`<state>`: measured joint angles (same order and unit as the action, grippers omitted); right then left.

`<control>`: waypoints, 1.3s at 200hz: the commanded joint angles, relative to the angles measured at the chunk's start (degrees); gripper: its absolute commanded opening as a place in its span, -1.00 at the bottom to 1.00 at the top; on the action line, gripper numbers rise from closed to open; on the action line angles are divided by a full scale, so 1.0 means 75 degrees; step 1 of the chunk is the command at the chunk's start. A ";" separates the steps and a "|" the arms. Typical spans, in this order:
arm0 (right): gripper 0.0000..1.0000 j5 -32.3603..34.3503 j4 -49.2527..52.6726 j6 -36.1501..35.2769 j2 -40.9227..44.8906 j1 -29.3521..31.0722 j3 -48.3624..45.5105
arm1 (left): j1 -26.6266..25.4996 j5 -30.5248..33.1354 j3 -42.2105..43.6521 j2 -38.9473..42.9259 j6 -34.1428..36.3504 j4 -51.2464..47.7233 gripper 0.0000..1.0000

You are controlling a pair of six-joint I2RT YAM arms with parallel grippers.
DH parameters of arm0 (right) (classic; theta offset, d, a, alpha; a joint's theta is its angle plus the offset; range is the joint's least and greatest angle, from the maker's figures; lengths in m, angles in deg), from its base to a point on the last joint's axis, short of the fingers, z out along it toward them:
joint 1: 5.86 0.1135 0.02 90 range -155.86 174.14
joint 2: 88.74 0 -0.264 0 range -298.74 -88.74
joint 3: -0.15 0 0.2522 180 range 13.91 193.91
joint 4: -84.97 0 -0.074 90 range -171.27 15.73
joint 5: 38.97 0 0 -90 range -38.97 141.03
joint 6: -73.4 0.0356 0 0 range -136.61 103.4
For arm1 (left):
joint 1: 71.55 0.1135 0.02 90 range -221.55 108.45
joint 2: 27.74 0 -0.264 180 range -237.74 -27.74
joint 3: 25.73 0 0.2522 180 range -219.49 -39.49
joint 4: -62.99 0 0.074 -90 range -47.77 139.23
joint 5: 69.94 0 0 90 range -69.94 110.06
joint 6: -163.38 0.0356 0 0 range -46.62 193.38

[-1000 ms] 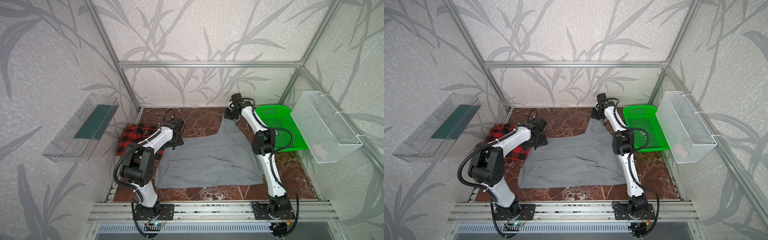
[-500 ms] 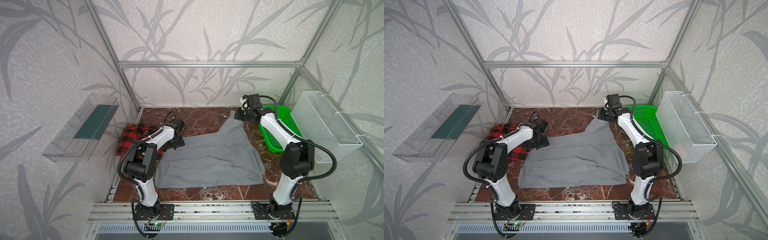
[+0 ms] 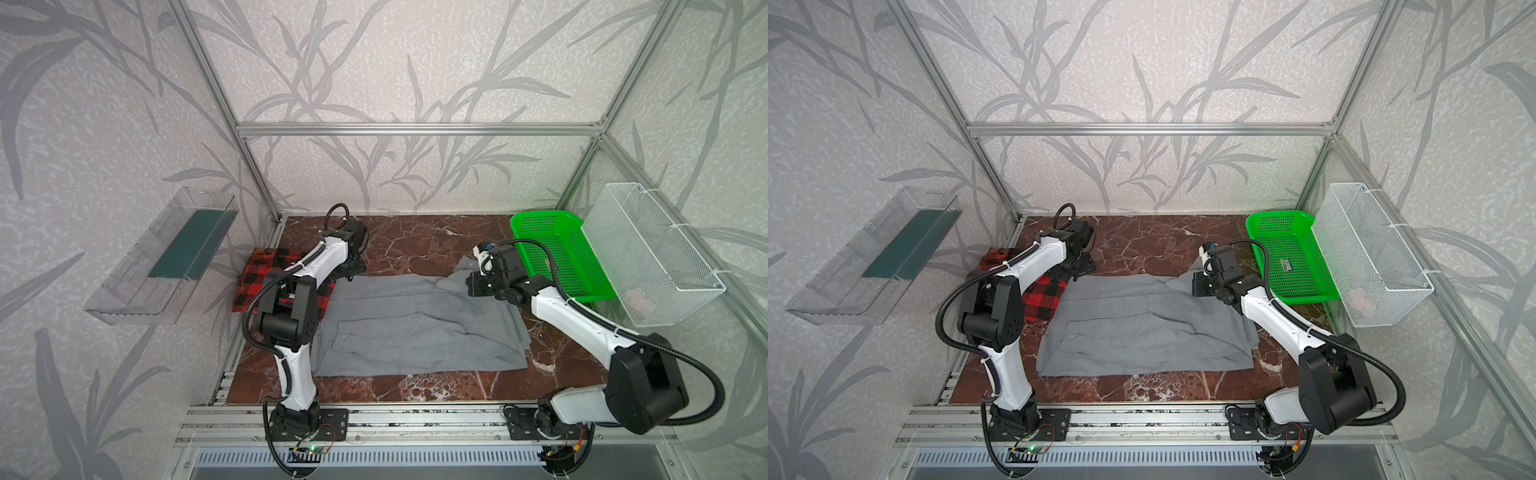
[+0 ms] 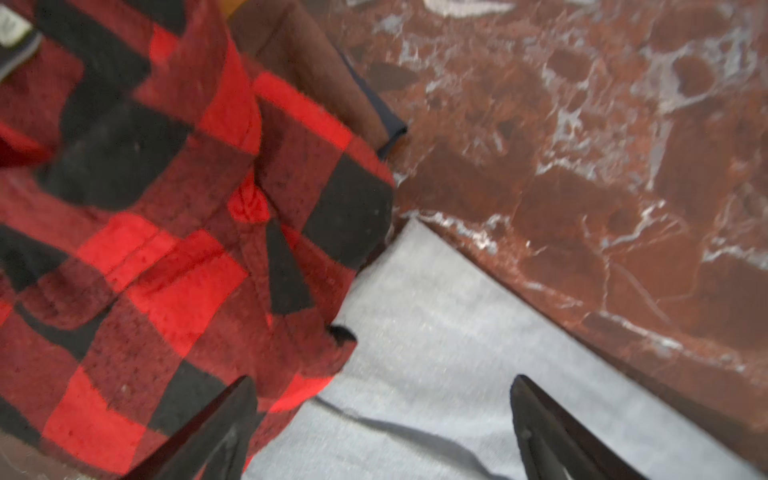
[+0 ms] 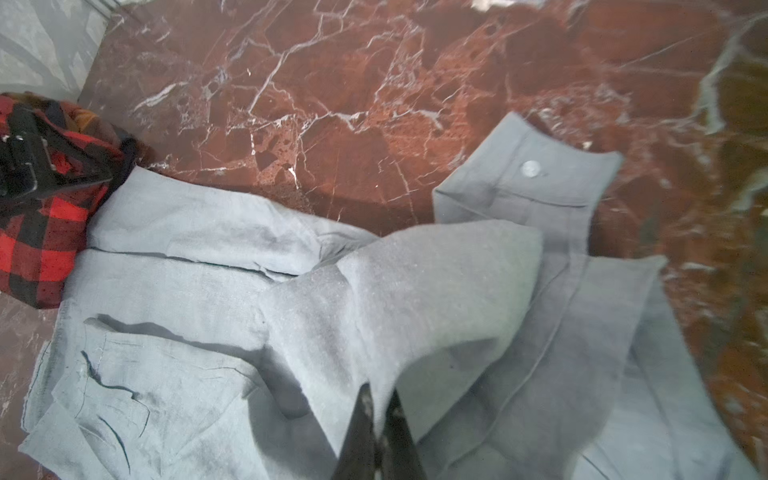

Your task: Fold and stack the long sleeve shirts

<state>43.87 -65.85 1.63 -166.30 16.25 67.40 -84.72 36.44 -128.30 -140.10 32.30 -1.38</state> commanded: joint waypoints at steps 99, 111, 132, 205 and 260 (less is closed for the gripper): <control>-1.00 0.1126 0.0864 -0.0592 0.2716 0.0016 -0.1140 | -0.0061 0.0553 -0.2266 -0.1941 -0.0617 -0.1688 0.91; -1.00 0.0989 0.0805 -0.0626 0.2779 0.0089 -0.1200 | -0.0061 0.0581 -0.2238 -0.1930 -0.0603 -0.1682 0.92; -1.00 0.1010 0.0733 -0.0691 0.2885 0.0319 -0.1282 | -0.0061 0.0236 -0.2188 -0.1901 -0.0448 -0.1621 0.92; -1.00 0.1297 0.0896 -0.0857 0.3397 0.0776 -0.1498 | -0.0329 -0.0140 -0.2526 -0.2256 -0.0248 -0.1504 0.85; -1.00 0.1611 0.0847 -0.1026 0.3553 0.1211 -0.1647 | -0.0684 -0.0080 -0.3458 -0.2850 0.0046 -0.1889 0.91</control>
<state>54.51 -59.29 -4.90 -141.29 24.86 55.60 -88.50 34.97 -151.25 -159.42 31.03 -11.59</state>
